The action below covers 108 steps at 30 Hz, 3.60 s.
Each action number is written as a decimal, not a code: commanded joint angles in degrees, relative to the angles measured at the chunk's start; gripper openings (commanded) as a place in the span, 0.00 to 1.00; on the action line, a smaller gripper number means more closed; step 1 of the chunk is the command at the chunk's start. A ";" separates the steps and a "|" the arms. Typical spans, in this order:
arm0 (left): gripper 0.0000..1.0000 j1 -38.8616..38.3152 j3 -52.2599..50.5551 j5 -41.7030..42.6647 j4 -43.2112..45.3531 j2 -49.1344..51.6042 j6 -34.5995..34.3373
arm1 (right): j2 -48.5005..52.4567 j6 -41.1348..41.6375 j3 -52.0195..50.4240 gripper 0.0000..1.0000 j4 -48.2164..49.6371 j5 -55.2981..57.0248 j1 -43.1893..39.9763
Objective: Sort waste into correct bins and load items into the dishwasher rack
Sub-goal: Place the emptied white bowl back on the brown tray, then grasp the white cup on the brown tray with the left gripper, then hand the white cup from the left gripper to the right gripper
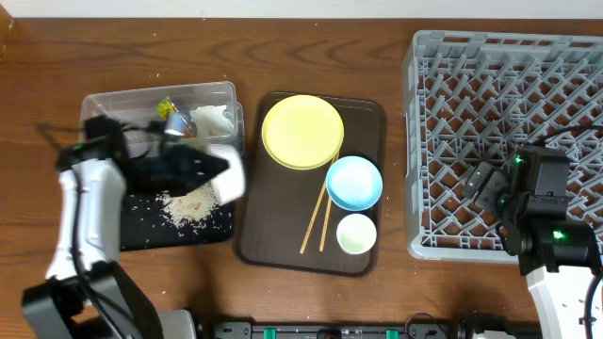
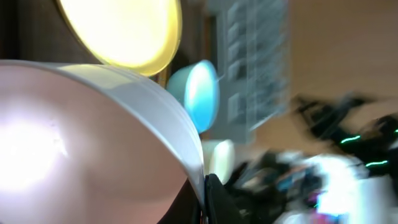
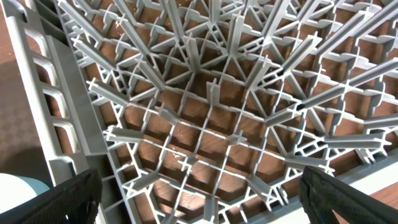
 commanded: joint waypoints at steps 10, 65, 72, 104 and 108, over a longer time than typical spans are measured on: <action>0.06 -31.36 0.11 -39.10 12.04 2.25 -11.50 | -0.15 0.87 0.96 0.99 0.04 0.20 -0.74; 0.19 -56.96 -1.60 -38.88 20.15 10.08 -16.83 | -0.15 0.85 0.94 0.99 -0.22 0.17 -0.74; 0.06 -55.63 0.11 -38.64 18.73 6.08 -17.79 | -0.15 0.85 0.94 0.99 0.00 0.22 -0.74; 0.06 -27.02 0.81 15.63 64.17 15.41 -52.06 | 27.87 -31.30 0.94 0.99 33.77 -81.07 6.88; 0.06 -27.65 0.81 17.70 64.15 15.43 -52.06 | 30.95 -31.30 0.94 0.96 40.24 -82.36 8.26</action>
